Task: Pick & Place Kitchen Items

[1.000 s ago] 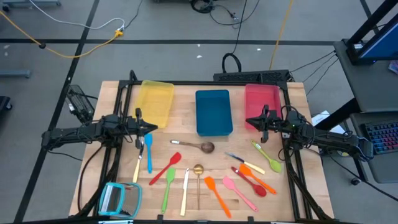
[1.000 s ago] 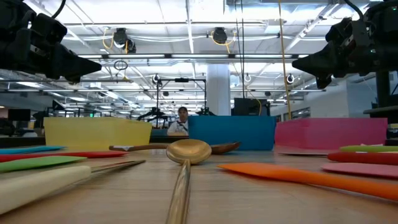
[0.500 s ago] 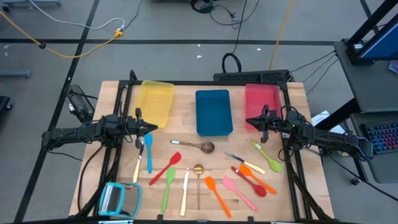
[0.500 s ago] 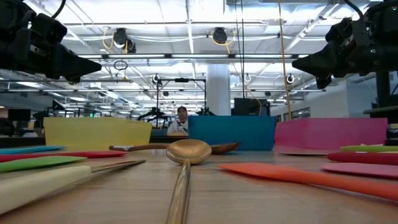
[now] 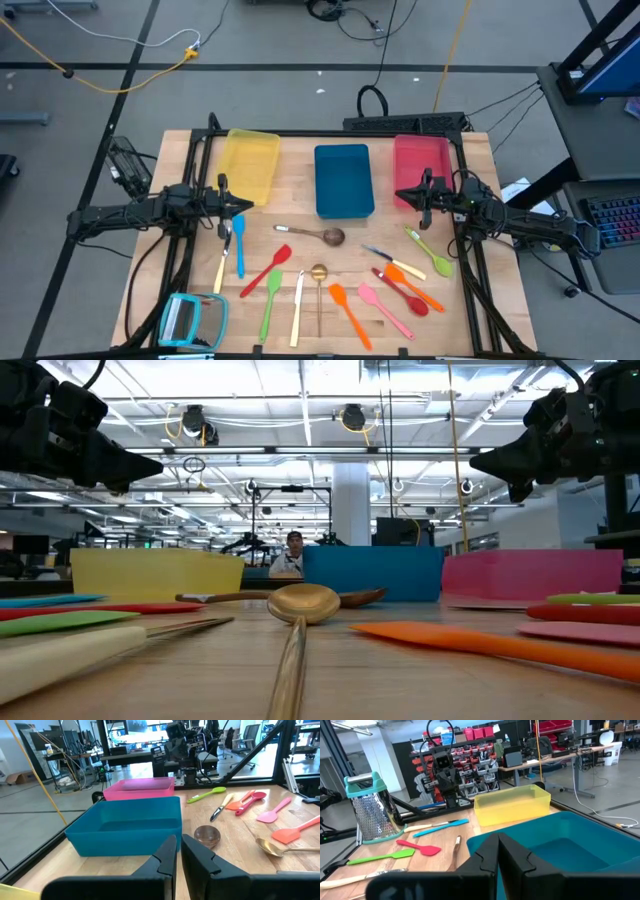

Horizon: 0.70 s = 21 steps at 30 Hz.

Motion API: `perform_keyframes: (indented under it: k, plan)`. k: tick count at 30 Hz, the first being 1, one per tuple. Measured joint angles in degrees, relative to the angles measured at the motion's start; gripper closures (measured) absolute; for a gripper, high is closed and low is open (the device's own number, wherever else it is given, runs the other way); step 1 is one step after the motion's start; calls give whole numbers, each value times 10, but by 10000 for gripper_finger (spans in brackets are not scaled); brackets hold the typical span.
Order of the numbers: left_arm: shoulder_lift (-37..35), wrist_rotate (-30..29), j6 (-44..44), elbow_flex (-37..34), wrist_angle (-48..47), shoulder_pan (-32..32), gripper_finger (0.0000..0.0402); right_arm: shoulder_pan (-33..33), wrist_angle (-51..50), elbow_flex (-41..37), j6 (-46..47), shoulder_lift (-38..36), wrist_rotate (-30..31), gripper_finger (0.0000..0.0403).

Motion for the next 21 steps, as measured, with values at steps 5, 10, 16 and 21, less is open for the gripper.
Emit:
perform_keyframes:
  k: [5, 10, 16, 21]
  plan:
    - [0, 0, 0, 0, 0, 0, 371, 0, 23, 0, -4, 0, 0, 401]
    - [0, -2, 1, 0, 2, 0, 371, 0, 71, 0, -67, 0, 27, 401]
    - [0, -49, -28, 0, 25, 0, 371, 0, 142, 0, -131, 3, 92, 401]
    - [0, -55, -66, 0, 24, 0, 371, 0, 157, 0, -101, 26, 83, 387]
